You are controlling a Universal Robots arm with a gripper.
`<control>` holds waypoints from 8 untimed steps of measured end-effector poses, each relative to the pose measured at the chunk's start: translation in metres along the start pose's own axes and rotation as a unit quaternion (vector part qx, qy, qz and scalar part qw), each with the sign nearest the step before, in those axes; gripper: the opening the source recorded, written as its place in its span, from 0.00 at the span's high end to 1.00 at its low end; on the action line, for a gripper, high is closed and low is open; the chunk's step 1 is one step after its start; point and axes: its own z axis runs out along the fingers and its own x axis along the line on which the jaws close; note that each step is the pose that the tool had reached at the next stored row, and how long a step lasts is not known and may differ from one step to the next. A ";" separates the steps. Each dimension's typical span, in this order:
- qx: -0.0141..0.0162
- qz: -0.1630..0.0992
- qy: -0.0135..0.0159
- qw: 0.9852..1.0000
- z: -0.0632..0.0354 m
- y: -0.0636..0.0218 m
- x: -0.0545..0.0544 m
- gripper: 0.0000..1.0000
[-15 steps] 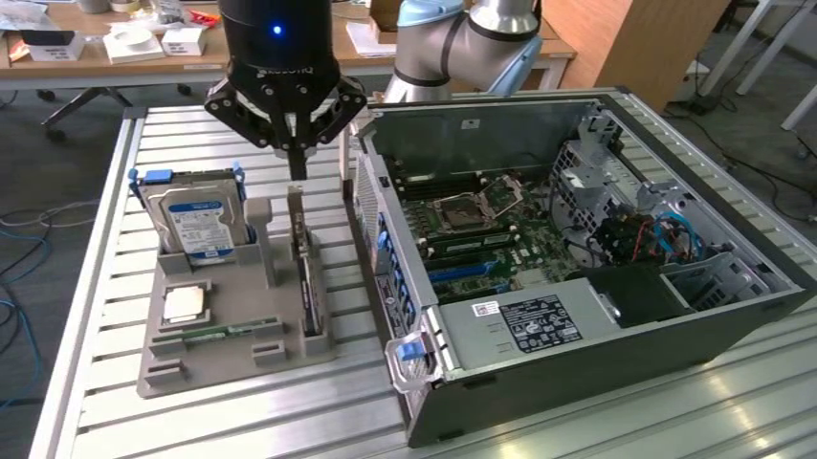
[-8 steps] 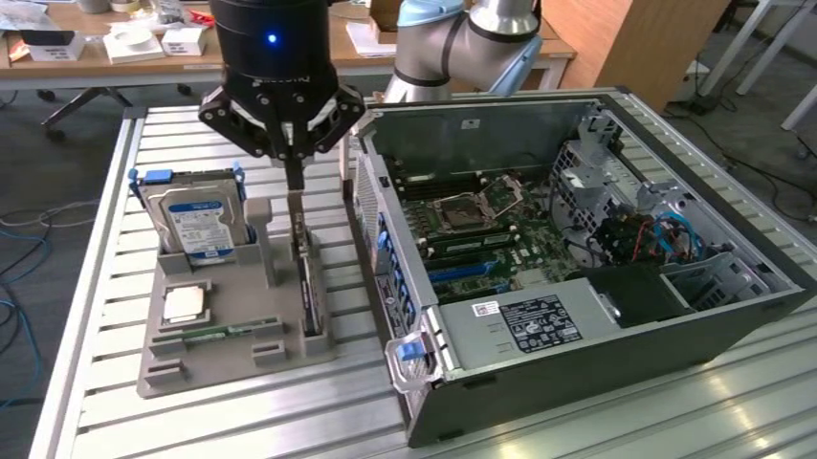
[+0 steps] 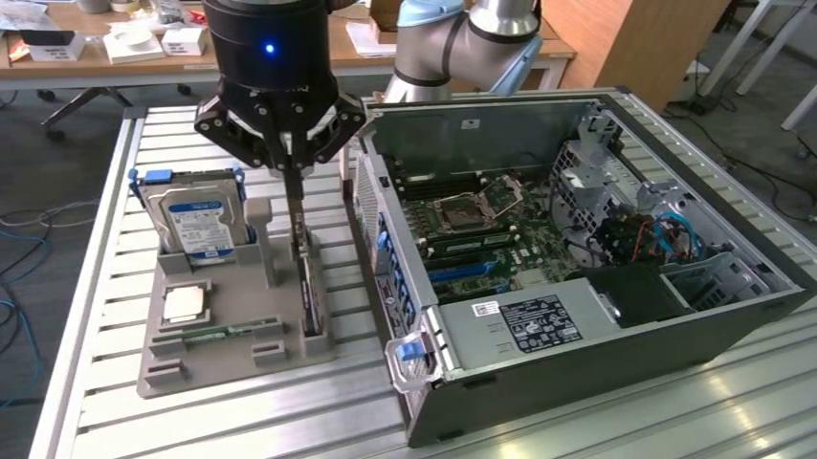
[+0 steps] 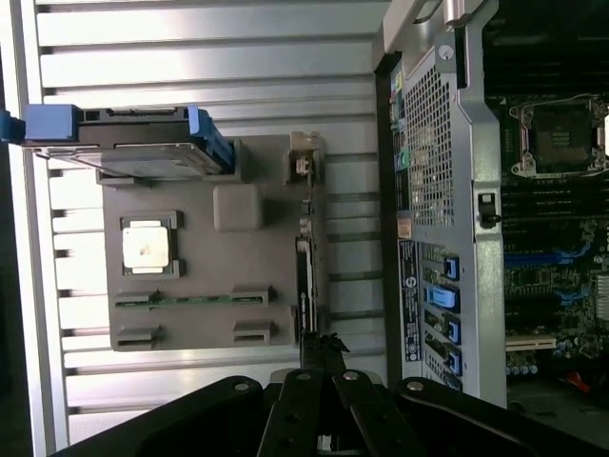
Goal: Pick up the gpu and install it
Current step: 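Reach for the gpu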
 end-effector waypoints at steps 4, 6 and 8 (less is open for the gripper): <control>0.001 0.000 0.000 1.000 0.0000 -0.0050 0.000 0.90; 0.002 0.000 0.000 1.000 -0.0001 -0.0053 0.000 0.90; 0.002 0.000 0.000 1.000 -0.0001 -0.0053 0.000 0.90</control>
